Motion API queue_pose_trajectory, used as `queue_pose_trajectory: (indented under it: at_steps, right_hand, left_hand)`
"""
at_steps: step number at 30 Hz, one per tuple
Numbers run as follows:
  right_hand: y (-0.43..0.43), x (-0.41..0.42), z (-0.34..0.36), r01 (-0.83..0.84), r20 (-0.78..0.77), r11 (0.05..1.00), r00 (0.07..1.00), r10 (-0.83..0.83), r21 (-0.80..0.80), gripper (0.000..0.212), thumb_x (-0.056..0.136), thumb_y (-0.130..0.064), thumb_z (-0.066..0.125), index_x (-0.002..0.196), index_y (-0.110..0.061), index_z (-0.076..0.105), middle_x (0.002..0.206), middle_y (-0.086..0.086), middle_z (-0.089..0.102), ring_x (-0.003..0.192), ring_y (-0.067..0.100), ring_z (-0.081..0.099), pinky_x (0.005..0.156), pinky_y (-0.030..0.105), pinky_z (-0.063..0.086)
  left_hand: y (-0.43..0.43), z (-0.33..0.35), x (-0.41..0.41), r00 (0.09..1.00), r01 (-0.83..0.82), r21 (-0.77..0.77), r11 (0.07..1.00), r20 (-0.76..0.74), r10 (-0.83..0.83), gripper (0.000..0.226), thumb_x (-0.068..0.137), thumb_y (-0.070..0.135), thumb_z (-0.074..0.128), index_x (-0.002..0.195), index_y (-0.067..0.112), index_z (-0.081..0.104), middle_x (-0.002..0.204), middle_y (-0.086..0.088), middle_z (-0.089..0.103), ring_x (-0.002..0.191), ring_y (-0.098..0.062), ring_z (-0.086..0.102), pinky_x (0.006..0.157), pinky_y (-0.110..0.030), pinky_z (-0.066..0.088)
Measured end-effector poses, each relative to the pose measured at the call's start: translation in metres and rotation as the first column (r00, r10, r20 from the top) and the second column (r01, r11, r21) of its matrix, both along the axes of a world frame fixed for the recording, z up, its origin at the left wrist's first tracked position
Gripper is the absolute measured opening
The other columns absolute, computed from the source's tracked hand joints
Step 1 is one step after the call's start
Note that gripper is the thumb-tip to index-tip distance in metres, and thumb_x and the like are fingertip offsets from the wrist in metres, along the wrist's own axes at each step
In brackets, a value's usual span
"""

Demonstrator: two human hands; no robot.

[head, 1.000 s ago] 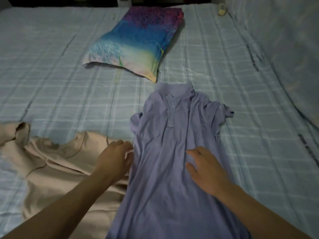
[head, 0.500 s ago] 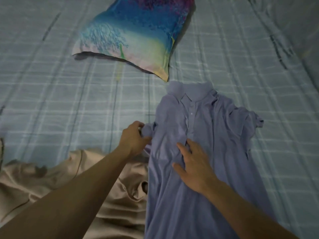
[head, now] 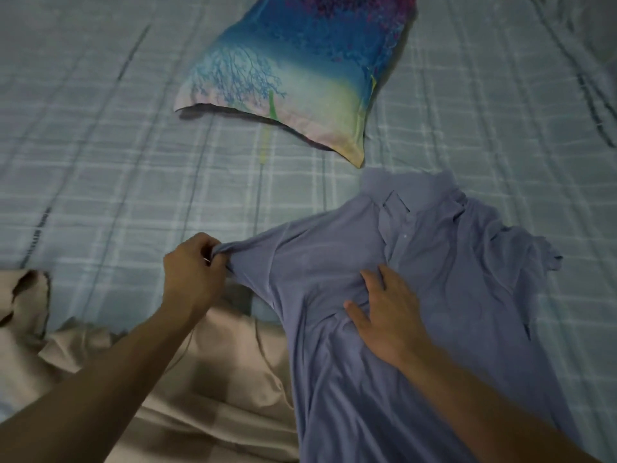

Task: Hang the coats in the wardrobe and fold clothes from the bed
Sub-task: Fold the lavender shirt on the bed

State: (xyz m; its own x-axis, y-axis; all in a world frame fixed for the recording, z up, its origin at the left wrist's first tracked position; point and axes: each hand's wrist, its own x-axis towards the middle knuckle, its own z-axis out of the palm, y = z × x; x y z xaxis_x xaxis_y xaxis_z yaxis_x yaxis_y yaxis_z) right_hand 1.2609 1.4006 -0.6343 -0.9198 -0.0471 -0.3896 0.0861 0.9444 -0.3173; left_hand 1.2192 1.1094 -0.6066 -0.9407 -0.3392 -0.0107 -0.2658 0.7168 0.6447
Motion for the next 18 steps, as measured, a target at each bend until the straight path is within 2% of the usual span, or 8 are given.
queue_pose_trajectory:
  at_steps: [3,5,7,9,11,14,16,18]
  right_hand:
    - [-0.009,-0.004,-0.001,-0.003,0.003,1.0,1.0,0.003,-0.023,0.069,0.097,-0.056,0.038,0.154,-0.025,0.014,0.163,0.005,0.005,0.148,0.023,0.007,0.119,0.043,0.013]
    - [-0.014,-0.007,-0.003,-0.004,0.01,1.0,1.0,0.005,-0.016,0.068,0.097,-0.056,0.038,0.153,-0.025,0.015,0.162,0.005,0.005,0.148,0.024,0.007,0.12,0.043,0.012]
    - [-0.017,-0.008,-0.004,-0.005,0.012,1.0,1.0,0.005,0.005,0.067,0.097,-0.055,0.038,0.152,-0.025,0.017,0.162,0.006,0.006,0.148,0.026,0.008,0.12,0.045,0.013]
    - [-0.02,-0.008,-0.004,-0.003,0.014,1.0,1.0,0.003,0.013,0.067,0.096,-0.055,0.039,0.152,-0.025,0.018,0.162,0.007,0.007,0.148,0.027,0.008,0.12,0.047,0.015]
    - [-0.018,-0.007,-0.004,-0.007,0.014,1.0,1.0,0.007,0.005,0.067,0.096,-0.054,0.041,0.152,-0.025,0.018,0.162,0.007,0.008,0.148,0.026,0.009,0.12,0.047,0.015]
    - [-0.008,-0.011,0.002,-0.029,-0.013,1.0,0.999,0.029,-0.007,0.063,0.096,-0.05,0.045,0.149,-0.024,0.024,0.159,0.005,0.017,0.145,0.024,0.017,0.117,0.043,0.019]
    - [0.002,-0.015,0.01,-0.039,-0.046,0.999,0.998,0.037,-0.038,0.058,0.096,-0.043,0.049,0.146,-0.022,0.031,0.155,0.004,0.025,0.141,0.024,0.026,0.115,0.04,0.024]
    - [0.014,-0.019,0.019,-0.041,-0.087,0.993,0.996,0.031,-0.111,0.053,0.096,-0.034,0.052,0.145,-0.019,0.037,0.152,0.005,0.033,0.138,0.024,0.032,0.115,0.038,0.026]
  left_hand:
    - [-0.01,-0.001,0.009,0.993,-0.078,0.049,0.996,-0.088,0.082,0.01,0.086,0.012,0.065,0.079,0.013,0.058,0.075,-0.003,0.062,0.068,-0.019,0.057,0.062,-0.032,0.041]
    - [-0.004,-0.007,0.009,0.992,-0.126,0.243,0.962,0.022,0.124,0.014,0.085,0.007,0.063,0.078,0.014,0.053,0.076,-0.004,0.061,0.069,-0.021,0.057,0.062,-0.034,0.044]
    - [0.006,-0.009,0.004,0.964,-0.241,0.544,0.804,0.23,0.134,0.022,0.082,0.001,0.065,0.084,0.017,0.049,0.074,-0.005,0.054,0.064,-0.021,0.051,0.056,-0.031,0.04]
    - [0.014,-0.01,-0.002,0.911,-0.354,0.677,0.646,0.405,0.075,0.038,0.08,0.004,0.072,0.103,0.02,0.047,0.082,-0.005,0.054,0.067,-0.019,0.053,0.054,-0.03,0.041]
    - [0.016,-0.012,-0.004,0.897,-0.321,0.633,0.705,0.443,0.01,0.058,0.075,0.009,0.08,0.118,0.021,0.045,0.095,-0.01,0.06,0.08,-0.024,0.062,0.059,-0.032,0.048]
    - [0.017,-0.011,-0.004,0.931,-0.173,0.441,0.881,0.364,0.001,0.054,0.071,0.01,0.084,0.114,0.019,0.053,0.09,-0.011,0.063,0.077,-0.027,0.065,0.06,-0.033,0.049]
    - [0.017,-0.009,-0.007,0.954,-0.087,0.213,0.973,0.299,0.02,0.045,0.069,0.012,0.083,0.106,0.016,0.058,0.09,-0.012,0.064,0.08,-0.03,0.063,0.066,-0.036,0.049]
    - [0.019,-0.006,-0.012,0.975,0.025,-0.052,0.998,0.221,-0.013,0.043,0.069,0.018,0.082,0.106,0.014,0.06,0.1,-0.014,0.061,0.09,-0.033,0.059,0.076,-0.04,0.048]
